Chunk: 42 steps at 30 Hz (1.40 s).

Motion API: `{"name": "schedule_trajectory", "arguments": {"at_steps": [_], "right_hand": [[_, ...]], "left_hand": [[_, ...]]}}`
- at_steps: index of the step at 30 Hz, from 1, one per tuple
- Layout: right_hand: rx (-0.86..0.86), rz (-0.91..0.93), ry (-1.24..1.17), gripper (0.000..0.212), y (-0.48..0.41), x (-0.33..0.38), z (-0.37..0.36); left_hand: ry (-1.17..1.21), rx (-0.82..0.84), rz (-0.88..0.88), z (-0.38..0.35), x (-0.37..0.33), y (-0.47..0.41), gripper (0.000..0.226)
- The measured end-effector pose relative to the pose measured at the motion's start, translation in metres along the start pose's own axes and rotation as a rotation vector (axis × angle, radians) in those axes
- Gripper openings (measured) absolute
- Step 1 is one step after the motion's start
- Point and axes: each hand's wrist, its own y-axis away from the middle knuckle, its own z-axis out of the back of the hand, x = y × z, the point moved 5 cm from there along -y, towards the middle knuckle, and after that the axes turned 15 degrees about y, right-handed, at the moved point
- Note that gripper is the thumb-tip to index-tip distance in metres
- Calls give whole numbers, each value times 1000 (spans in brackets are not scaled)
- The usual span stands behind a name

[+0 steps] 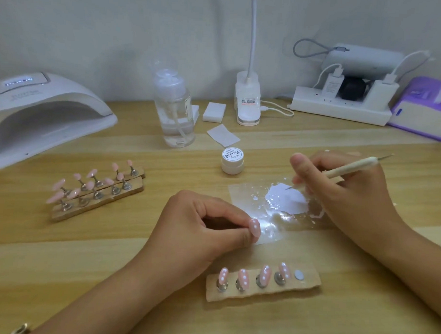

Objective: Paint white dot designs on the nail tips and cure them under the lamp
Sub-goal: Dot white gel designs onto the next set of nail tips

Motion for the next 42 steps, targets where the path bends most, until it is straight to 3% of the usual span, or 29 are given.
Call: {"name": "schedule_trajectory", "arguments": {"at_steps": [6, 12, 22, 27, 30, 42], "right_hand": [[-33, 64, 109, 51, 0, -6, -2], [-26, 50, 109, 48, -1, -8, -4], [-150, 25, -135, 39, 4, 1, 10], [60, 27, -376, 30, 15, 25, -3], [153, 32, -392, 33, 21, 33, -10], [175, 44, -344, 35, 29, 39, -15]], "left_hand": [[-13, 1, -1, 0, 0, 0, 11], [-18, -3, -4, 1, 2, 0, 11], [5, 1, -6, 0, 1, 0, 9], [14, 12, -20, 1, 1, -1, 13], [25, 16, -25, 1, 1, -1, 14], [24, 11, -36, 2, 2, -2, 17]]}}
